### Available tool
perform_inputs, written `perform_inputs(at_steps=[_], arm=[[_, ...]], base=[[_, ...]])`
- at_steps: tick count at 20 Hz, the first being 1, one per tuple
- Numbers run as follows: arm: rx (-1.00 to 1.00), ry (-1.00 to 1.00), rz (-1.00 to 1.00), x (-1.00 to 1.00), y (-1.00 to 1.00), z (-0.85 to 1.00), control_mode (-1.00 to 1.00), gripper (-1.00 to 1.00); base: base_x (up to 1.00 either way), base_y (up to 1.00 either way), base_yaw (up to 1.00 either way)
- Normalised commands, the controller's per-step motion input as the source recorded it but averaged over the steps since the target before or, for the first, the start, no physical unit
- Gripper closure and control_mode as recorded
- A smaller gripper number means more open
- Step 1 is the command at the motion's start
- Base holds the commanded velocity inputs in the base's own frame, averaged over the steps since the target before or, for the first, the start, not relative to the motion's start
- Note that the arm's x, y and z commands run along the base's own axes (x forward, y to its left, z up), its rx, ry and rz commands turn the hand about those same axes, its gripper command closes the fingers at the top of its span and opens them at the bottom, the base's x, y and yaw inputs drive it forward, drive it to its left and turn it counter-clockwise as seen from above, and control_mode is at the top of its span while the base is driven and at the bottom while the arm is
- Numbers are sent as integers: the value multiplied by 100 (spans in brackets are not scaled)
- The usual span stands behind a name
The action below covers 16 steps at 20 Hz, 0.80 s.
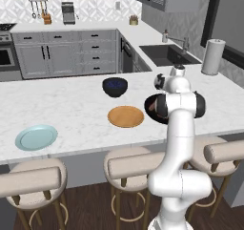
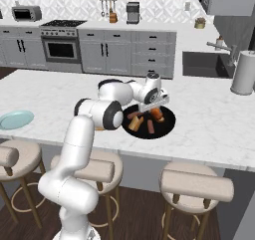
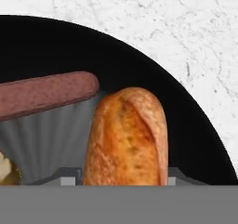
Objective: Place one bun and one sausage from the bowl on each plate.
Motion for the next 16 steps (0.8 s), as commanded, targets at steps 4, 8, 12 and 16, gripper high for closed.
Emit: perform_inputs(at_steps=[4, 8, 12, 16], arm=[[-1, 0, 0, -14, 61, 71, -100, 100], [-5, 0, 0, -16, 96, 59, -100, 100], [-5, 6, -2, -5, 99, 56, -100, 100], [0, 10, -15, -10, 99, 15, -100, 100]], base=[[0, 0, 0], [0, 0, 0], [0, 0, 0], [0, 0, 0]])
